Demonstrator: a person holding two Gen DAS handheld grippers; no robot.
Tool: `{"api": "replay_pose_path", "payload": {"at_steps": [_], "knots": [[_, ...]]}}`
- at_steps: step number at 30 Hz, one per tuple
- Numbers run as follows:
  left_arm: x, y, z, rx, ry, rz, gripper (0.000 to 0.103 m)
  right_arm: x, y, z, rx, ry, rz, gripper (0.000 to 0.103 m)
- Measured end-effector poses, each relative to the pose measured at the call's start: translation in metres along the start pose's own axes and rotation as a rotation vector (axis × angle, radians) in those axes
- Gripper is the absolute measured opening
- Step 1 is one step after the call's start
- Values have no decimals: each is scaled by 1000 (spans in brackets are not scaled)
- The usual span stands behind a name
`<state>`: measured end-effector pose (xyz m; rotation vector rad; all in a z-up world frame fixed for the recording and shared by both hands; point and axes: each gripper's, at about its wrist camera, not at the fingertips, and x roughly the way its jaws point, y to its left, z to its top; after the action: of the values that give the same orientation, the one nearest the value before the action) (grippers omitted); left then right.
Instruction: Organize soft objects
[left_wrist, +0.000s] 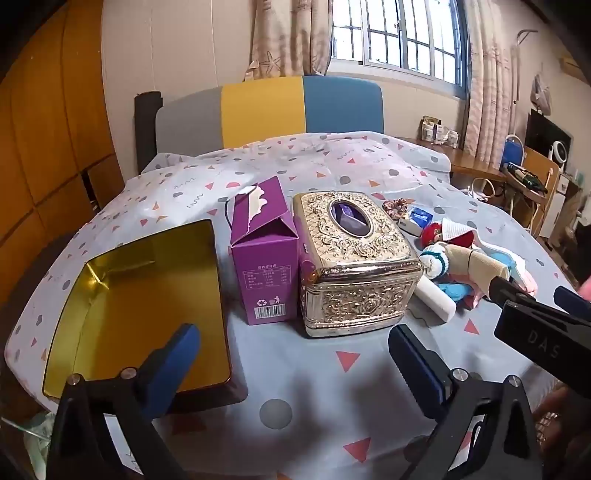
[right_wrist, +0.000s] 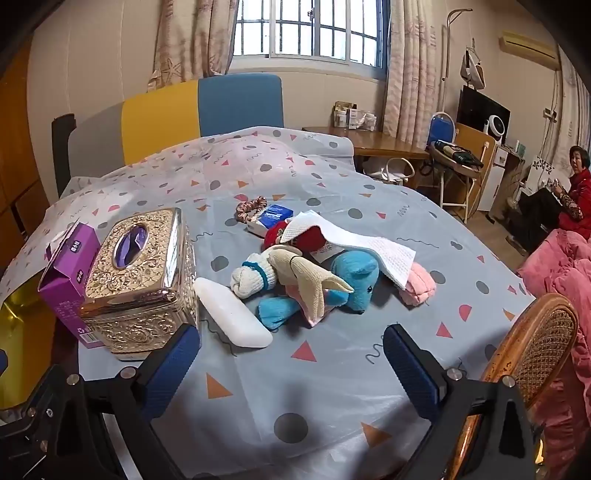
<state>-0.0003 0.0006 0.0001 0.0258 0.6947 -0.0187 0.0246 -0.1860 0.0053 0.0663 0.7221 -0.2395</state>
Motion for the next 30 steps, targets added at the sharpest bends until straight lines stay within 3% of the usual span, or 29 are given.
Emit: {"api": "replay_pose_path", "payload": {"at_steps": [11, 30], "knots": [[2, 9, -2, -1, 5, 41, 103, -1, 8, 4, -25, -19, 16, 102], [-7, 15, -1, -6, -25, 47, 103, -7, 14, 5, -49, -50, 28, 102]]}}
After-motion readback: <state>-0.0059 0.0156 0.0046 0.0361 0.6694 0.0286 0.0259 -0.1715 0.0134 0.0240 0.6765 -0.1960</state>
